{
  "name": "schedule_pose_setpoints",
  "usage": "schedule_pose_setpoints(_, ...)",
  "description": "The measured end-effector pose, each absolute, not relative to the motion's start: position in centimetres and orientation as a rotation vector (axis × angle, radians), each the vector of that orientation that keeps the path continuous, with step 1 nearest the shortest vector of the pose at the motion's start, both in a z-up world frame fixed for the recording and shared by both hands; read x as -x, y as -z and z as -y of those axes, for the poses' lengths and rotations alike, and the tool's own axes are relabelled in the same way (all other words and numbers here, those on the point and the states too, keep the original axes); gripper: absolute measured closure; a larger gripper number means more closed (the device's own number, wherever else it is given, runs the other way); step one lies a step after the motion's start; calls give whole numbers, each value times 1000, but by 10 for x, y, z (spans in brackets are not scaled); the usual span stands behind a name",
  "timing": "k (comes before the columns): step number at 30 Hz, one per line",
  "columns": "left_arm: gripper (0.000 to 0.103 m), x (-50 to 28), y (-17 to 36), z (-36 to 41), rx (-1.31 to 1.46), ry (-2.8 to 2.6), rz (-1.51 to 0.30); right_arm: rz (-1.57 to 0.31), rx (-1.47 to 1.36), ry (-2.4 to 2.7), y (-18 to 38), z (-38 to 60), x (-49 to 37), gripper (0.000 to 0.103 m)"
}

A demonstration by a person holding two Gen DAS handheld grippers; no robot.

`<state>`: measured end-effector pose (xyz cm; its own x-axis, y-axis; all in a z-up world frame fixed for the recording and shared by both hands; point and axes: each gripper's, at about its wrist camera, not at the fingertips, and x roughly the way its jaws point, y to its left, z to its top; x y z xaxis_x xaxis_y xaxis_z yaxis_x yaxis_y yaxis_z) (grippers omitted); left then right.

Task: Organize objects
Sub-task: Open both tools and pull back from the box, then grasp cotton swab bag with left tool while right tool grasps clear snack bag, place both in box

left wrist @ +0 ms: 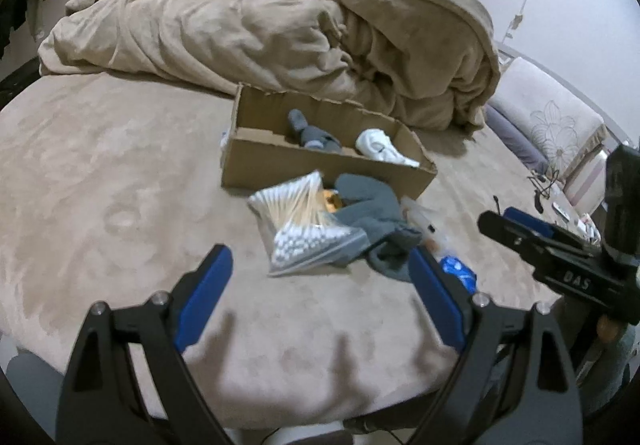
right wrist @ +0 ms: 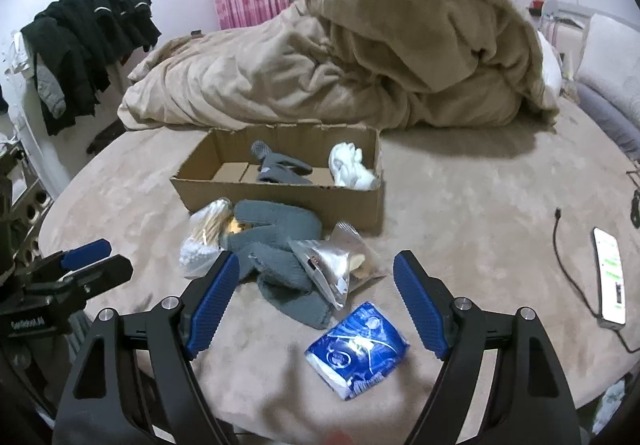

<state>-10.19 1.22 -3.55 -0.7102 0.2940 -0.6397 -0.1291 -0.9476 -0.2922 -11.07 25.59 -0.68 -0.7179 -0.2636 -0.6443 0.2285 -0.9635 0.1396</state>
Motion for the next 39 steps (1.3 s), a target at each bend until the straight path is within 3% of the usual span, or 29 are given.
schedule_pose_setpoints(14, 12, 165, 69, -26, 1096, -2731, 230, 273, -1124, 2675, 50, -268, 173, 21)
schedule_pose_setpoints(22, 12, 188, 106, -15, 1236, -2656, 371, 379, -1260, 2616, 89, -278, 193, 21)
schedule_pose_setpoints(25, 12, 187, 110, -19, 1237, -2660, 342, 379, -1284, 2591, 98, -275, 192, 21)
schedule_pose_setpoints(27, 16, 185, 109, -23, 1229, -2649, 326, 362, -1273, 2598, 97, -272, 189, 21)
schedule_pose_setpoints(29, 37, 183, 107, -25, 1218, -2632, 323, 376, -1261, 2588, 96, -273, 189, 30)
schedule_pose_setpoints(31, 48, 180, 106, -28, 1214, -2610, 316, 392, -1242, 2563, 95, -273, 187, 39)
schedule_pose_setpoints(34, 58, 172, 100, -32, 1195, -2628, 283, 331, -1221, 2588, 90, -268, 180, 48)
schedule_pose_setpoints(39, 60, 156, 83, -29, 1154, -2654, 277, 295, -1169, 2636, 75, -269, 167, 50)
